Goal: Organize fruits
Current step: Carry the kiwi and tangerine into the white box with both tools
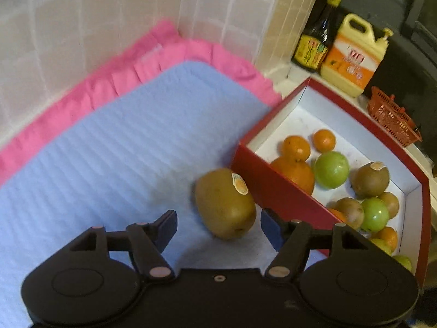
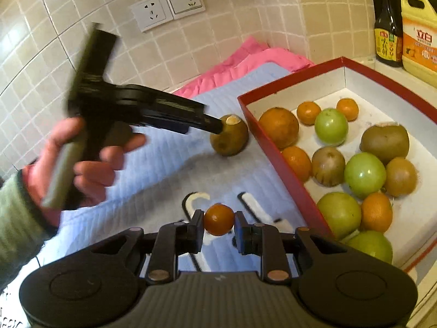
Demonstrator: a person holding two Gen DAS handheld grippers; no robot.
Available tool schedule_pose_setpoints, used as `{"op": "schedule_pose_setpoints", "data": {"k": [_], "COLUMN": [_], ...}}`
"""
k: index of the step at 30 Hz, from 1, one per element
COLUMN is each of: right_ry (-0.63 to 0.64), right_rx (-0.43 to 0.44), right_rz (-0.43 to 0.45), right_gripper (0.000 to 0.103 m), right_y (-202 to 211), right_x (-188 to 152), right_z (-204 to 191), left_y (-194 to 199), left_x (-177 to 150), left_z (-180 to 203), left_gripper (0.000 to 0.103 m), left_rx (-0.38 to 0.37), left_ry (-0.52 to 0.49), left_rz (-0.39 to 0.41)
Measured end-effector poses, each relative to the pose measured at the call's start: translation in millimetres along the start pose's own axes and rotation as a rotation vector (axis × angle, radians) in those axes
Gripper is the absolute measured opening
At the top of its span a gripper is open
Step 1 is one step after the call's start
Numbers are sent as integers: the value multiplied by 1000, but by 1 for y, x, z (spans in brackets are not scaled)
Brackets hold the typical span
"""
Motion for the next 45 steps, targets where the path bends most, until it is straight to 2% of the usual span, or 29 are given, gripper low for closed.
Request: {"op": "schedule_pose_setpoints", "data": {"k": [4,7,8,10,12,17,20,22,26,28,30,32,34,36,39,40,41,45], "right_ry": [-1,19,22,23,27,-16,-43,-55,-120,-171,-219,-290,-408,-477,-475,-478,-480,-448], "right_rx": [-2,13,36,61,51,52,16,-33,-145,-195,-249,-311,-296,-259,-343,-346,-340,-420], "right_rz": [-7,3,12,31,55,130,185,220,245,239,200,145,95,77,43,35,20,-43], "right_gripper": [25,25,25,25,25,25,25,25,25,25,25,25,25,25,25,25,25,25], "right_y": [3,6,10,18,26,56,78,94,116,119,117,111,100,92,80,77,72,54], "right_x": [-10,-10,-10,-8,-4,17,31,40,54,58,57,60,58,60,69,71,73,74], "right_z": [-2,-4,-5,-7,-7,9,25,40,83,107,133,159,187,205,218,220,222,224], "left_y": [-26,-36,-33,-25,-10,49,73,78,64,43,15,-11,-33,-55,-83,-90,-93,-96], "left_x": [9,12,13,11,9,23,37,48,76,86,97,106,112,115,114,113,112,112], "left_z": [2,5,6,7,7,29,58,78,124,146,167,184,197,204,211,211,212,211], "left_gripper": [80,68,67,67,67,67,67,67,67,67,67,67,67,67,68,67,62,62], "left_rx": [-8,17,23,39,47,28,-4,-26,-71,-62,-65,-117,-166,-173,-184,-175,-168,-186], "left_ry": [40,26,31,41,41,-10,-61,-103,-187,-233,-265,-274,-266,-264,-277,-285,-297,-306], "left_rz": [-30,-32,-20,5,29,161,228,237,207,137,70,18,-23,-55,-112,-129,-127,-126]}}
Point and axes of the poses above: each gripper's, at about its wrist camera, not at the fingertips, and y roughly against the way its jaws point, z to its right, x to its top, the point moved 9 cm from there along -y, roughly the way its jaws point, and after that the axes turned 13 degrees about -z, right-handed, at the moved point
